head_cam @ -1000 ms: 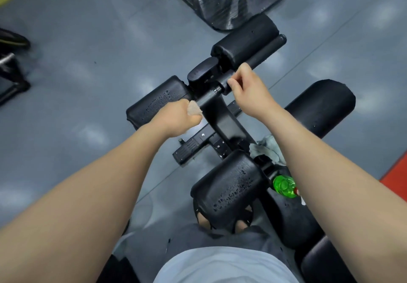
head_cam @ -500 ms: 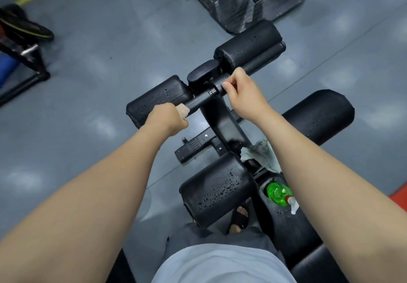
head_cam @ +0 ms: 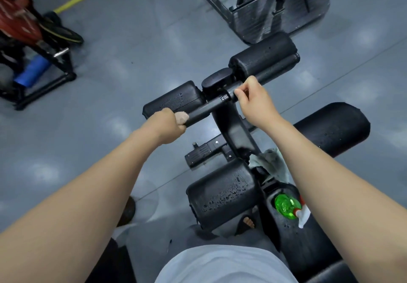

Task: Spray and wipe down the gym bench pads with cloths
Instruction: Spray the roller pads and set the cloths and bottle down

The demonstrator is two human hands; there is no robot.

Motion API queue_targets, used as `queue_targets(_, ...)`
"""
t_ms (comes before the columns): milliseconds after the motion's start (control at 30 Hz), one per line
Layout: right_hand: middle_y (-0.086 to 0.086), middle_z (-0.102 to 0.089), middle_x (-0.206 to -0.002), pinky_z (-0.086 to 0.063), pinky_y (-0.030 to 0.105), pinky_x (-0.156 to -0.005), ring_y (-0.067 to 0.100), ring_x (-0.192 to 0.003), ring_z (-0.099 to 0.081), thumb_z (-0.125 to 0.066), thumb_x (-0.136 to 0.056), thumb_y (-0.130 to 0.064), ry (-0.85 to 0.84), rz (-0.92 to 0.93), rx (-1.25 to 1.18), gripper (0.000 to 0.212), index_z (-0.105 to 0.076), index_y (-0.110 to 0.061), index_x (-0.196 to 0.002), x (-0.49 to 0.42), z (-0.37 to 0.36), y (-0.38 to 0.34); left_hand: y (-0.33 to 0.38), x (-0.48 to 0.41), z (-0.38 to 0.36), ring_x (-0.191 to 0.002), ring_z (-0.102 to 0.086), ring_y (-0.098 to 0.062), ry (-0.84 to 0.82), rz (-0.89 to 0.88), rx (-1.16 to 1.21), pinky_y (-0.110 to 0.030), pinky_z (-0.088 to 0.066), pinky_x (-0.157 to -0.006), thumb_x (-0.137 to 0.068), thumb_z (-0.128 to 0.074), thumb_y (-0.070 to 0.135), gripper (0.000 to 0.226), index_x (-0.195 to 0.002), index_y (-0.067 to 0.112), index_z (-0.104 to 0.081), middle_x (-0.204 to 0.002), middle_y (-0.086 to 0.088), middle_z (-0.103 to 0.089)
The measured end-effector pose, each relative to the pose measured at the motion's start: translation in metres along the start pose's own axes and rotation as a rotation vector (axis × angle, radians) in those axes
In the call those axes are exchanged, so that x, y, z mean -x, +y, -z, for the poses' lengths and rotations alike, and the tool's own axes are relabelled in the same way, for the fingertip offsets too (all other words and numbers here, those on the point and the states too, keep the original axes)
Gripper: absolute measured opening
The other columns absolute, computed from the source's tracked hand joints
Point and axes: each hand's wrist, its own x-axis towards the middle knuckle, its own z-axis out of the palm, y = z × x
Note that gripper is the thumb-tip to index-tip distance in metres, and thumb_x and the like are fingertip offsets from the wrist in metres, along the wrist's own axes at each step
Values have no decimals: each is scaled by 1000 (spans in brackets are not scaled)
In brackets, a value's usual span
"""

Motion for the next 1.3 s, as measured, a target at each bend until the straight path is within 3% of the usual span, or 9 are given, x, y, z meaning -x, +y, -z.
queue_targets(133, -6, -60, -88, -40, 15, -67, 2, -78, -54, -53, -101, -23, 49, -91, -106, 9, -54, -15, -100, 6, 0, -8, 26, 26, 23, -71, -66, -18, 94, -38, 365, -29, -48, -57, -95, -54, 33, 35, -116, 12, -36, -92, -7, -67)
queue_targets(267, -8, -61, -86, -51, 26, -76, 6, -76, -58, -55, -100, -29, 11, -101, -308, 8, -60, -23, -102, 18, 4, -18, 62, 41, 39, -73, -69, -23, -155, -219, 785, -29, -58, -66, -89, -46, 26, 31, -102, 35, -73, -106, 0, -62)
queue_targets(433, -5, -66, -96, -52, 25, -80, 4, -88, -60, -47, -104, -49, -193, -50, -474, 32, -68, -26, -106, 39, 27, -24, 80, 36, 27, -71, -66, -25, -334, -289, 1016, -36, -54, -60, -94, -44, 2, 34, -113, 10, -72, -90, -12, -71)
queue_targets(600, -6, -60, -71, -43, 25, -71, 9, -68, -52, -63, -101, -33, -182, -4, -439, 24, -64, -12, -88, 49, 48, -7, 92, 32, 22, -82, -73, -18, -377, -293, 1041, -54, -53, -98, -104, -48, 9, 23, -116, 4, -67, -86, -8, -77)
queue_targets(667, 0, -61, -73, -44, 28, -71, 13, -70, -53, -64, -100, -29, -140, -26, -437, 23, -62, -13, -83, 51, 58, 0, 101, 30, 21, -74, -73, -20, -380, -295, 1024, -52, -55, -97, -105, -51, 16, 24, -116, 0, -64, -76, -5, -75)
queue_targets(800, -6, -50, -69, -44, 29, -70, 9, -66, -46, -53, -102, -28, -85, -146, -478, 27, -53, -19, -76, 55, 70, 8, 111, 24, 19, -90, -70, -36, -301, -334, 931, -46, -55, -79, -89, -73, 37, 54, -120, -5, -60, -112, -27, -69)
queue_targets(900, -7, -50, -74, -54, 56, -89, 14, -75, -51, -49, -100, -31, -108, -259, -590, 25, -52, -26, -76, 56, 75, 20, 124, 17, 17, -67, -65, -30, -307, -357, 925, -33, -47, -57, -90, -74, 22, 30, -99, 1, -55, -80, -25, -66)
queue_targets(1067, -8, -54, -75, -58, 41, -80, 9, -69, -59, -51, -102, -27, -61, -377, -757, 17, -51, -21, -86, 57, 79, 34, 142, -2, 19, -76, -47, -18, -87, -265, 909, -30, -37, -64, -79, -60, 33, 11, -87, 26, -60, -81, 8, -56)
queue_targets(1300, 7, -65, -96, -63, 40, -79, 22, -84, -69, -58, -103, -22, 65, -408, -768, 11, -55, -11, -99, 32, 62, 43, 177, -39, 35, -66, -51, -12, 229, -339, 774, -15, -39, -45, -89, -47, 8, 24, -99, 28, -55, -105, 2, -59)
